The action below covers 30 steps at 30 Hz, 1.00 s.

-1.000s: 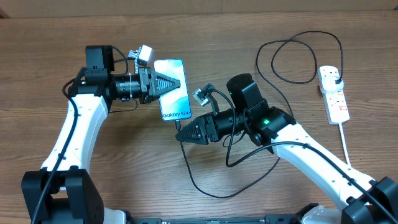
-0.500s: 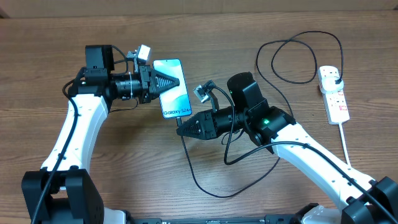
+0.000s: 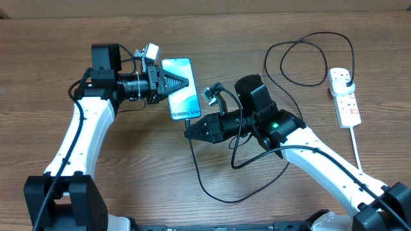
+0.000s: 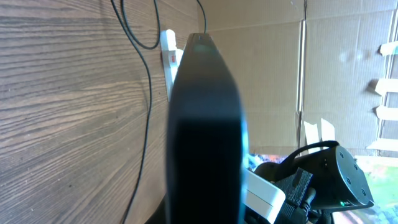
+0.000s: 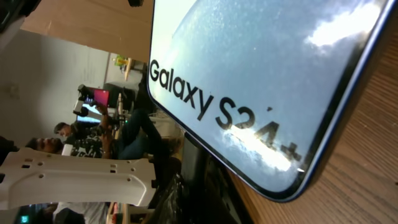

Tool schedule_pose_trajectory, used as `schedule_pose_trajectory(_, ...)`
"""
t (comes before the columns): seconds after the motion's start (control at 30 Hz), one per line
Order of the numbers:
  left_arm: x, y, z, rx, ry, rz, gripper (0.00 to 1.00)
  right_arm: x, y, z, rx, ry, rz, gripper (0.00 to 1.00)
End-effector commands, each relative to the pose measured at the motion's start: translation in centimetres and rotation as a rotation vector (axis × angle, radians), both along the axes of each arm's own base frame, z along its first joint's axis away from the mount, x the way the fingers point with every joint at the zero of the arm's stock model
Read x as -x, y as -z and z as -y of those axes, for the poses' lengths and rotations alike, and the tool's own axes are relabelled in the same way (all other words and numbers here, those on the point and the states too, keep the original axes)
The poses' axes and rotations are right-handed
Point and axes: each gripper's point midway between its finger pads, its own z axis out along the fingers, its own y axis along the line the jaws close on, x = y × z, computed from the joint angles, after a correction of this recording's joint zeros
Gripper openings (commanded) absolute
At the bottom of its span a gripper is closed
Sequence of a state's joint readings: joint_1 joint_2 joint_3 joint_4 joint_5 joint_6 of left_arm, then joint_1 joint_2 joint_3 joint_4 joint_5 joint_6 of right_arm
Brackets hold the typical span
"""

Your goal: Plug charger to phone and switch on socket

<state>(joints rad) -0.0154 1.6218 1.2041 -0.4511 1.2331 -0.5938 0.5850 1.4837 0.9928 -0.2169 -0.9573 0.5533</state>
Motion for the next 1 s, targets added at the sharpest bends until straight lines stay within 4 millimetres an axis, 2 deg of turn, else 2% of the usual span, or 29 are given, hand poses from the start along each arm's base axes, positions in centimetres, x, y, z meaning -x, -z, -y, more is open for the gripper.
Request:
schedule_pose_trajectory(0.0,0.5,-0.6,0.9,0.019,0.036,0.019,0.04,-0.4,-1.2,-0.3,-0.018,0.007,0.044,0.04)
schedule_pose_trajectory(0.1,0.6,-0.7,1.0,0.013,0.053,0.060,0.04,-0.5,-1.3,-0.3,-0.021,0.009,0.043,0.04)
schedule_pose_trajectory(0.3,1.9,-2.0,1.5,0.072,0.157,0.221,0.04,-0.8,-1.7,-0.5,-0.035,0.018,0.045,0.04)
schedule_pose_trajectory(0.97,2.4,-2.6,1.6,0.109,0.184,0.222,0.04,-2.3,-2.2,-0.4,-0.041,0.081,0.075,0.04)
